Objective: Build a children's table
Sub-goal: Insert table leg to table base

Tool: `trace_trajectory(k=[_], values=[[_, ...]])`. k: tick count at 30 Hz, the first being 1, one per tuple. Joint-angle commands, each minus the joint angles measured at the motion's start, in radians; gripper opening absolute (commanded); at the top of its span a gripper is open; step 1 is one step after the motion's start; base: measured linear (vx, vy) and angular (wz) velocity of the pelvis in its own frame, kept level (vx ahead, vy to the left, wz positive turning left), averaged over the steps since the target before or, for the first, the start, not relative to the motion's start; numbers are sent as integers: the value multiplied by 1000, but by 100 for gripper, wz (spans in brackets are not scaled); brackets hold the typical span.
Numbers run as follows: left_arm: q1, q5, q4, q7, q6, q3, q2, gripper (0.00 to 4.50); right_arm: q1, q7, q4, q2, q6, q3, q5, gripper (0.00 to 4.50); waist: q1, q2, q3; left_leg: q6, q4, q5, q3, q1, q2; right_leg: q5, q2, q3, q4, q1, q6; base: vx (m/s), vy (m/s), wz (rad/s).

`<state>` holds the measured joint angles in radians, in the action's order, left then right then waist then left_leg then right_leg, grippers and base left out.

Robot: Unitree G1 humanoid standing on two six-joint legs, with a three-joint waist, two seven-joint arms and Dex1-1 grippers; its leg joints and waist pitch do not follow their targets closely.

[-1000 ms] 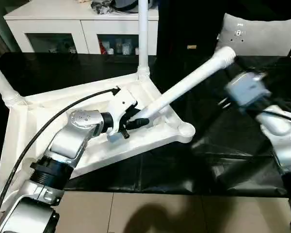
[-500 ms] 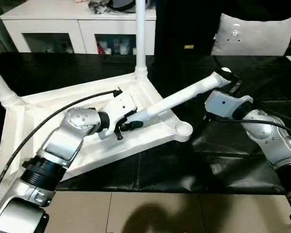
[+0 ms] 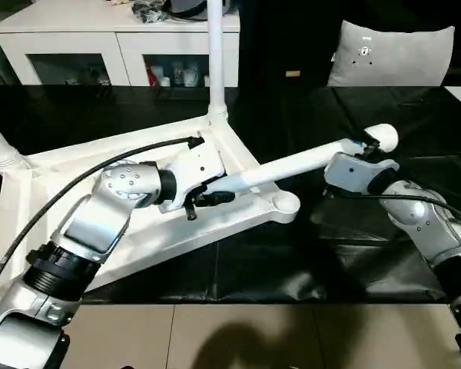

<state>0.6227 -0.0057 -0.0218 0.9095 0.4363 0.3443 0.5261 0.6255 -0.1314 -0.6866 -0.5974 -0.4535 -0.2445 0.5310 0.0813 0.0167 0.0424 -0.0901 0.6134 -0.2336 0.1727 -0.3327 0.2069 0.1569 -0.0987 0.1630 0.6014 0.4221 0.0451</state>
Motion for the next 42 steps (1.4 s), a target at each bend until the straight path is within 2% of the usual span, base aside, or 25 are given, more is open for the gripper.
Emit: trace_trajectory(k=[1,10,12,14,18,25,29,31,33,34,35,36,37,39,42], values=[[20,-8,34,-1,-20,-16,-6,150,11,9,-25,3,-5,8,-22,294,-3,-22,-65,80,-59,-69,3,-22,7,287,-46,-67,-61,-80,100,0,0,0],[37,4,14,-60,-36,-48,-26,150,7,0,-59,16,-30,3,-30,273,-2,-25,-67,86,-57,-53,2,-23,7,251,-46,-69,-54,-80,113,0,0,0],[44,11,9,-82,-48,-64,-36,150,1,-7,-72,22,-36,2,-32,272,-2,-32,-66,86,-57,-55,3,-24,6,265,-45,-69,-55,-80,107,0,0,0],[46,8,8,-93,-66,-80,-42,150,-3,-11,-76,27,-38,4,-35,272,-2,-29,-66,81,-56,-54,2,-24,7,270,-45,-69,-56,-78,99,0,0,0],[43,-38,14,-99,-119,-127,-69,150,-10,-15,-94,39,-39,21,-62,269,-5,-34,-66,78,-55,-60,2,-27,6,252,-44,-71,-53,-79,105,0,0,0],[44,-100,12,-113,-114,-192,-104,150,-24,-14,-104,50,-48,29,-78,269,-5,-37,-63,75,-54,-82,3,-27,4,309,-43,-70,-58,-76,78,0,0,0],[40,-128,-7,-114,-99,-230,-115,150,-27,-14,-106,53,-58,37,-81,269,-8,-38,-64,80,-52,-78,3,-27,3,299,-41,-71,-57,-74,79,0,0,0],[35,-125,-5,-104,-104,-229,-111,206,-26,-13,-106,52,-62,41,-82,269,-8,-38,-65,83,-52,-69,2,-28,3,282,-41,-72,-54,-76,86,0,0,0],[26,-126,5,-84,-105,-223,-103,228,-25,-14,-108,50,-67,44,-83,269,-9,-37,-68,86,-47,-62,6,-32,-1,255,-43,-73,-51,-79,103,0,0,0],[23,-128,9,-77,-104,-222,-100,246,-24,-15,-109,49,-69,46,-83,265,-6,-29,-73,85,-50,-54,0,-31,8,215,-49,-73,-46,-79,126,0,0,0],[23,-128,9,-77,-104,-222,-100,246,-24,-15,-109,49,-69,46,-83,265,-10,-33,-71,92,-49,-47,1,-36,9,194,-43,-72,-47,-76,133,0,0,0],[22,-135,6,-82,-113,-232,-106,261,-23,-16,-111,47,-73,48,-82,253,-13,-40,-70,97,-48,-43,1,-33,9,172,-37,-72,-41,-74,140,0,0,0],[25,-137,0,-86,-117,-239,-109,269,-22,-17,-112,47,-74,49,-82,228,-15,-45,-70,103,-47,-41,3,-35,4,177,-37,-72,-40,-77,142,0,0,0],[31,-144,-13,-98,-130,-255,-114,274,-23,-17,-113,44,-76,50,-81,225,-14,-36,-67,103,-46,-55,3,-34,5,245,-40,-71,-51,-74,116,0,0,0],[41,-153,-31,-122,-144,-281,-123,308,-22,-18,-116,44,-78,55,-85,193,-18,-38,-64,93,-46,-77,3,-34,6,272,-37,-69,-55,-71,102,0,0,0]])
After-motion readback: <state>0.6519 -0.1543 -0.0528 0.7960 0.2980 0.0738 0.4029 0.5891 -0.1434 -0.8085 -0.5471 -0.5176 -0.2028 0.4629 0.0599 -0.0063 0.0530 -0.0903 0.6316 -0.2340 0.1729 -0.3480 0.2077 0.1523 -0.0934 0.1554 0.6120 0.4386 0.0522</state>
